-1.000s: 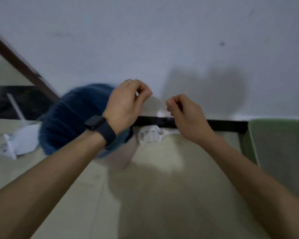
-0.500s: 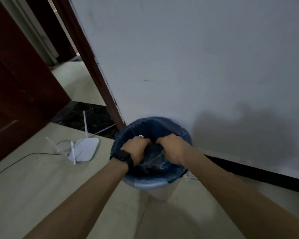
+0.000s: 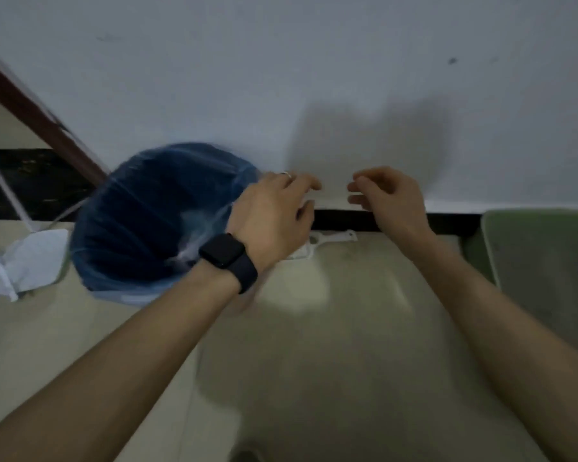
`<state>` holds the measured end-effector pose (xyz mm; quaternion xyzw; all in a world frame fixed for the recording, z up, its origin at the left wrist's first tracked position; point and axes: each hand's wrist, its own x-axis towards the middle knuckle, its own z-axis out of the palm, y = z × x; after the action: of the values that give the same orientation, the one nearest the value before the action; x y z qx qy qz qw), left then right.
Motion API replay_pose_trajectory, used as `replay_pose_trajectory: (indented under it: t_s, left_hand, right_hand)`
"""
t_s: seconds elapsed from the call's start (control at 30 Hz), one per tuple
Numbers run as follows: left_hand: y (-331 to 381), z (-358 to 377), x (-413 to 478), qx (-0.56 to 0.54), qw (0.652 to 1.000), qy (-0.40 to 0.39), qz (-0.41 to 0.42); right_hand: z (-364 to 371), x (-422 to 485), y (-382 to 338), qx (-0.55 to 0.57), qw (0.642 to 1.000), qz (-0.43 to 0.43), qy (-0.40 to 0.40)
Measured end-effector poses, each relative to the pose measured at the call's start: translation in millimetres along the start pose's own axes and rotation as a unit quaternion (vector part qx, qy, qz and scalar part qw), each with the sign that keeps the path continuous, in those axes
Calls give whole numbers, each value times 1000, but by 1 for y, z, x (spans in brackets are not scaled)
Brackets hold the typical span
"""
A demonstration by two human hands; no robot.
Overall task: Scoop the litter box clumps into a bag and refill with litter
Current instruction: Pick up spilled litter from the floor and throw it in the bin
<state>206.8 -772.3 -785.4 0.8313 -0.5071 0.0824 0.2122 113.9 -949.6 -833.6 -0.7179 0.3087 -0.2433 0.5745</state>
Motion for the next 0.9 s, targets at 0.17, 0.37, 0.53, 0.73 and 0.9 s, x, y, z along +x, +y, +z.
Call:
replay_pose_trajectory:
  t_s: [0.17,0.37,0.53,0.73,0.9]
  left_hand:
    - [44,131,-49,-70,970,-229,-40]
    - [46,238,-145,-85,934,-343,-53]
    - [41,260,-188,-100,964,-245,-20]
    - [29,271,-217,-133,983,-124,13]
    - [29,277,-207,-110,990,-80,31]
  right_hand:
    - [-75,-68,150,-188,969,156,41]
    - [-100,-151,240,-350,923,158,-8]
    - [-93,-174,265,-416,908,44,1]
    - [-78,-188,283,-403,914,-38,16]
    - [-71,-182,288,-350,933,-47,72]
